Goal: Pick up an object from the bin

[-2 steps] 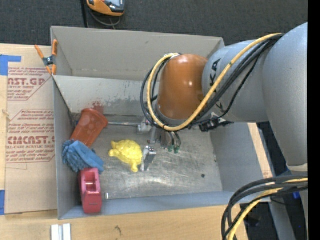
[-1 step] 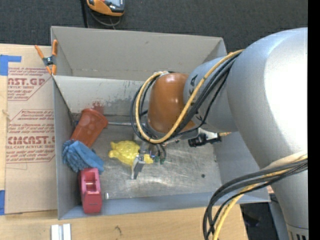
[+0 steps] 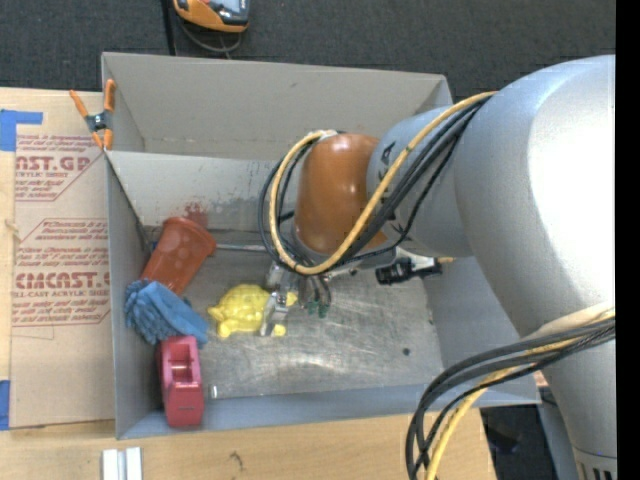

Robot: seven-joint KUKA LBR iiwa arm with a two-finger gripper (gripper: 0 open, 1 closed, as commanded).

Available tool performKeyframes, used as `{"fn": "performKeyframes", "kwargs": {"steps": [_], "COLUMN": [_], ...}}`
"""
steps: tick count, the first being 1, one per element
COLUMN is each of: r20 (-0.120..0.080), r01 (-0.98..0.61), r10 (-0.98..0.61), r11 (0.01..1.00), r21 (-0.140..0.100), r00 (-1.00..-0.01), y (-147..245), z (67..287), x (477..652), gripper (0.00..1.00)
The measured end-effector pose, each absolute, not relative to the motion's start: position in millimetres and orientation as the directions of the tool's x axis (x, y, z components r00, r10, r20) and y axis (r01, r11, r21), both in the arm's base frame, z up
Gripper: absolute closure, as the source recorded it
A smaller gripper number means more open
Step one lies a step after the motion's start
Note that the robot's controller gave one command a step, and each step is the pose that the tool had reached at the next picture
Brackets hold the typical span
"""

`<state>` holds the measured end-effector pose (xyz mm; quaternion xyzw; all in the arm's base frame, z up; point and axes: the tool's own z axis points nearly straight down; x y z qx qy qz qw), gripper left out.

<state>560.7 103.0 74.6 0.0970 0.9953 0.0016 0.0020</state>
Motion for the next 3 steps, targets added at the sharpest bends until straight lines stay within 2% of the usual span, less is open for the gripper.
{"fn": "performKeyframes", "kwargs": {"steps": [2, 3], "r20": [-0.002, -0.001], "r01": [0.193, 0.193], "r10": [0.193, 0.193], "r11": [0.981, 0.981], "r21": [0.003, 0.002], "r00": [-0.981, -0.981], "y": [103.0, 103.0], "z": [78.2, 87.3], "x": [559.7, 559.6], "gripper": [1.0, 1.0]}}
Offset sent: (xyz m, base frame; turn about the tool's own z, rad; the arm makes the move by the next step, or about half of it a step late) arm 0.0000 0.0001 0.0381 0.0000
